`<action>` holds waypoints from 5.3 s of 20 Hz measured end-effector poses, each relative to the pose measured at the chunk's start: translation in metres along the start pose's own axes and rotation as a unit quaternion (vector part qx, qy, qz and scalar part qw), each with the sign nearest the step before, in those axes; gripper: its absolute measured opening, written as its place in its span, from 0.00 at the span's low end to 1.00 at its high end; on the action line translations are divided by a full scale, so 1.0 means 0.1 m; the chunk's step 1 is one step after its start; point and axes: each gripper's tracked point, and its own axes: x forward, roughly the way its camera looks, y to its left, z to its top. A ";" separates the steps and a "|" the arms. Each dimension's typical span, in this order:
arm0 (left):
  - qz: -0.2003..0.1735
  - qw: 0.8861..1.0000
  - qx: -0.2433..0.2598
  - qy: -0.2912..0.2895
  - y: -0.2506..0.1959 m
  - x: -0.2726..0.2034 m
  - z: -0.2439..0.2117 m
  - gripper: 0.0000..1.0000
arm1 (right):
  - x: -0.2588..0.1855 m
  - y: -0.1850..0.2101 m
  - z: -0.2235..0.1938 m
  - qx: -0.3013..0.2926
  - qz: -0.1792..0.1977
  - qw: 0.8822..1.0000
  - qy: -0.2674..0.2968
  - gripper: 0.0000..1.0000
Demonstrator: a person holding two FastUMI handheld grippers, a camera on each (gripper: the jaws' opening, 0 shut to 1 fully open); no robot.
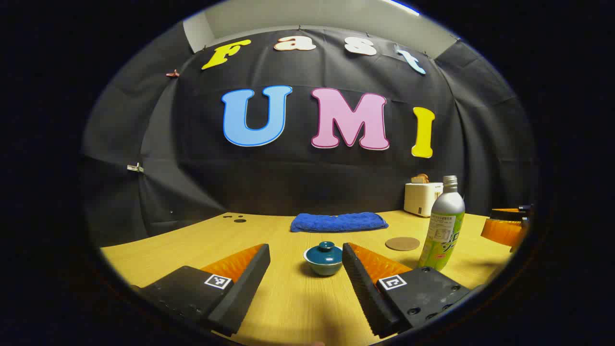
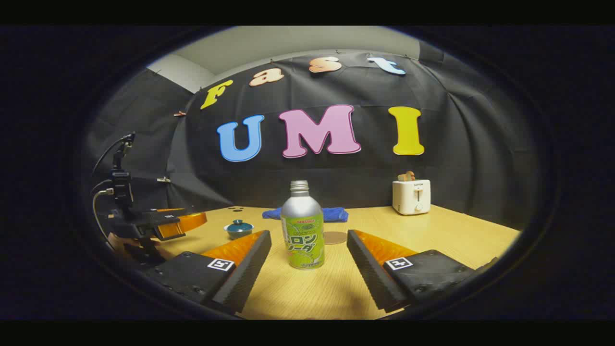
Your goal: Open the teacup lid with one hand, grasp the water bottle and pour water into the teacup with the other hand; after pouring, place the water bottle on the coaster and then close the teacup lid.
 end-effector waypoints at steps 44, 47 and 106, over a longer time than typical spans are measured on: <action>-0.066 0.987 0.081 0.121 -0.43 1.32 -0.36 0.67 | 0.57 -0.32 -0.15 0.040 -0.022 0.997 0.060 0.99; -0.055 0.987 0.089 0.124 -0.38 1.34 -0.37 0.58 | 0.56 -0.24 -0.22 0.042 -0.008 0.996 0.073 0.99; 0.001 0.997 0.009 0.081 0.47 0.77 -0.18 0.29 | 1.41 0.07 -0.41 -0.044 -0.008 0.994 0.099 0.98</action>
